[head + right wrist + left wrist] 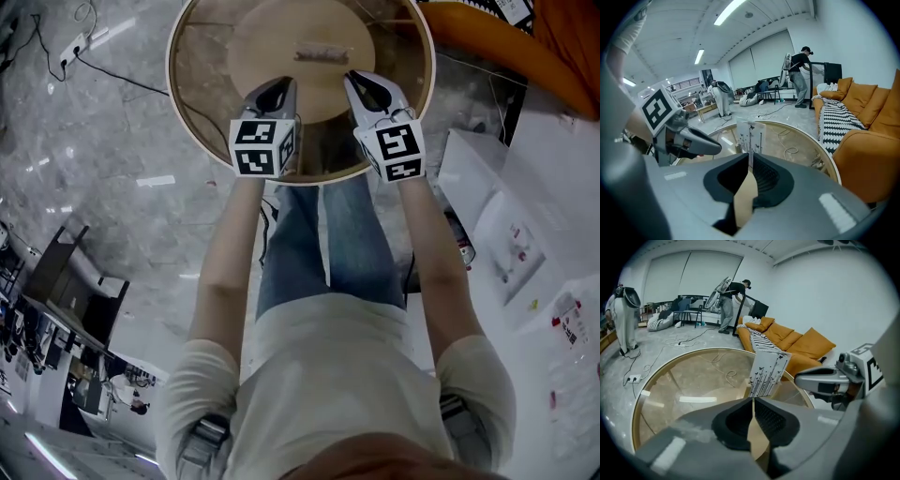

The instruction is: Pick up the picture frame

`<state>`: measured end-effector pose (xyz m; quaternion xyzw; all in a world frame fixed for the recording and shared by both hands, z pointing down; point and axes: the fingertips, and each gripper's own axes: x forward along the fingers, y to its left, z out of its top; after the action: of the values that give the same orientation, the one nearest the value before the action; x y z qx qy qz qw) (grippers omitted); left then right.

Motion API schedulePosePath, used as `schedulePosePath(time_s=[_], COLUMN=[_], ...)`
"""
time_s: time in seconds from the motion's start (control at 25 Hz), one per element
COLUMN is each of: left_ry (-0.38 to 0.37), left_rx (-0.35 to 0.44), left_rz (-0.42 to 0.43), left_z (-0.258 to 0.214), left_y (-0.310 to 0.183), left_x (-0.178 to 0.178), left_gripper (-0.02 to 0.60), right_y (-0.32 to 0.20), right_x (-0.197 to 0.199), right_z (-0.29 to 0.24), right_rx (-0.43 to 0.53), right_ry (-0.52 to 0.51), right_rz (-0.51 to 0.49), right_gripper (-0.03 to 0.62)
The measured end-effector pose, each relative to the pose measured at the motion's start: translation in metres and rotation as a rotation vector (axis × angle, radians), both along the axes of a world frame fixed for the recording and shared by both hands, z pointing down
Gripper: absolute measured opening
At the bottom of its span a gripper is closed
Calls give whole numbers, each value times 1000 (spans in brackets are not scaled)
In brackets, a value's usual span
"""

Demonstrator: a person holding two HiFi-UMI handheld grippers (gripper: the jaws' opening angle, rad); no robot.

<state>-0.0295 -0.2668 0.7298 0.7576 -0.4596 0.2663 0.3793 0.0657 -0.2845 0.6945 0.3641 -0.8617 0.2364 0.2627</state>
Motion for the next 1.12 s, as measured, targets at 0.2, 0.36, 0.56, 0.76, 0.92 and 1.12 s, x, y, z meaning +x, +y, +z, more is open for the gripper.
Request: schedulePosePath(time_s=[0.2,0.36,0.56,0.76,0.92,1.12], left_ry=[1,4,-20,-16,-28,-14], left_rx=[17,73,106,129,123,133], left_rz=[20,44,55,61,85,90], left_z=[18,23,36,39,45,45], left_y=[-9,-20,-33,-41,-40,-40], left_x=[6,11,10,13,16,19], left_gripper=[71,139,198,198,198,126], right_y=[-6,-11,-20,-26,-28,-28], right_x=[2,0,-9,-11,-12,-14], right_z=[24,45,63,71,77,78], right_rx=[-5,-17,-21,-13,-10,0], right_ry=[8,22,25,26,17,17], right_rz=[-2,-19,-42,-54,-68,-77], right_gripper=[91,183,207,207,201,173])
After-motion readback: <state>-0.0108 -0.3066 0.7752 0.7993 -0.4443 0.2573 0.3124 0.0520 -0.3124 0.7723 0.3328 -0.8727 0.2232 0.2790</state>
